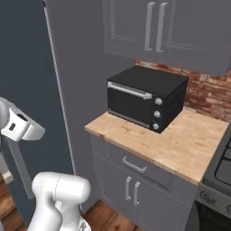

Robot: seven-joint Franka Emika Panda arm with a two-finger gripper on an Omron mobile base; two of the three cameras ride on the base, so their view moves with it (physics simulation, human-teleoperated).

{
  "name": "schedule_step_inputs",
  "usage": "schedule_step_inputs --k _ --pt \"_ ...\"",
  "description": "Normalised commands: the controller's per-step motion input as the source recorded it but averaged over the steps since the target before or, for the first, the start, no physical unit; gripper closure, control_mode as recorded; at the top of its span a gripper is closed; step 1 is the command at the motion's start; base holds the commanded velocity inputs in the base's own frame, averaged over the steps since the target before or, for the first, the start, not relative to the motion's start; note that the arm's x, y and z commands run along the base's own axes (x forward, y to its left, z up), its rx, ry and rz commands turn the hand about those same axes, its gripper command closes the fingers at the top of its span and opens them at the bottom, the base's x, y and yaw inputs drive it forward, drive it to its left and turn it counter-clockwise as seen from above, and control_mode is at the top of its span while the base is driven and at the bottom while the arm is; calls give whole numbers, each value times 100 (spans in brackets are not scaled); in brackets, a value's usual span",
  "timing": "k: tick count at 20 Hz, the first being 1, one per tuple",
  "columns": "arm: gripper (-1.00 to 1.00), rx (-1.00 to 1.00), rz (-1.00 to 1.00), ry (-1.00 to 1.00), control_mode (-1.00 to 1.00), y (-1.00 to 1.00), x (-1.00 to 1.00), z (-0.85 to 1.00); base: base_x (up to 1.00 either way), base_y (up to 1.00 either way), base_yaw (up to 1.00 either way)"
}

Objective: Place the squash in the correct fridge rack based on whether it is a fruit or vegetable. Finally, close the fridge door.

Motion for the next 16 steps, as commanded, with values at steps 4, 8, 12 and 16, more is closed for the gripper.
schedule_step_inputs --k 4,8,12,16 --pt "-100 0 0 0 100 0 0 0 44 -20 37" --pt "-100 0 0 0 100 0 0 0 47 -22 35" --pt "-100 7 13 0 -100 -3 8 0 20 -7 15" --pt "-100 10 25 0 -100 9 0 0 0 0 0"
